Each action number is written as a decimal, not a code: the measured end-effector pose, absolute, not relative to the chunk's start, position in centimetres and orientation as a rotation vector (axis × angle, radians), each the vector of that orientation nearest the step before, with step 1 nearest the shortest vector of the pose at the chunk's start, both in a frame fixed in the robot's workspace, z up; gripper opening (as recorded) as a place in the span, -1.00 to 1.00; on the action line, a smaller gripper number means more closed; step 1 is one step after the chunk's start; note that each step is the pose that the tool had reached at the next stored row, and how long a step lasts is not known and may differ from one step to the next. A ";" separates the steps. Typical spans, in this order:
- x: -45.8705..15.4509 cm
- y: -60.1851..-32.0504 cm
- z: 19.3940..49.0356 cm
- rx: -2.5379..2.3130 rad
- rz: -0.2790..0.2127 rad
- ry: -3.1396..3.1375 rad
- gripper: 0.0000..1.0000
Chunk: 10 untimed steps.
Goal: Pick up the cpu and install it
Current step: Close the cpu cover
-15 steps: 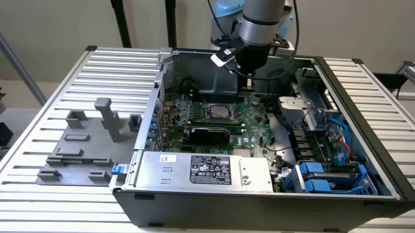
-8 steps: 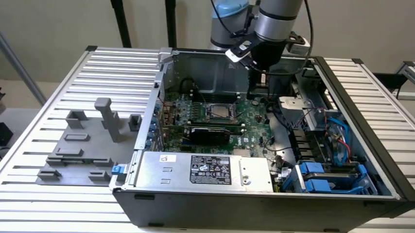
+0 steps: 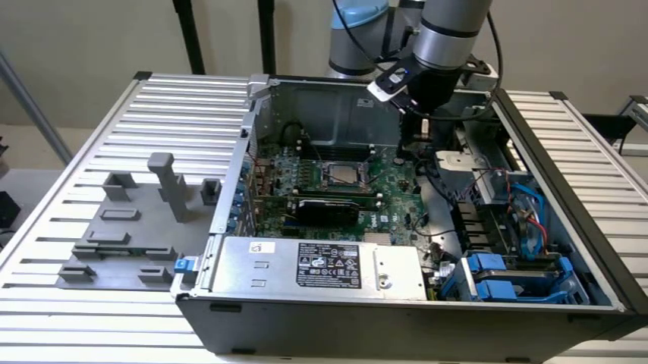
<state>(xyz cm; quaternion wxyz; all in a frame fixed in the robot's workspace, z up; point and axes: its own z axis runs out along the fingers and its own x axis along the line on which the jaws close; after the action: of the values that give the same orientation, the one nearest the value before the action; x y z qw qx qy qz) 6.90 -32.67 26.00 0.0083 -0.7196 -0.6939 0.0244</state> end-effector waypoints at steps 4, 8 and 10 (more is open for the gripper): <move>6.9 -32.7 25.3 -2.249 0.076 -2.169 -0.79; 6.7 -32.7 24.7 -2.247 0.078 -2.168 -0.79; 6.6 -32.7 24.6 -2.243 0.089 -2.163 -0.79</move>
<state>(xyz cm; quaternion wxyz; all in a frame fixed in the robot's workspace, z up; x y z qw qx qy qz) 6.56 -32.69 24.63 0.0121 -0.7194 -0.6939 0.0285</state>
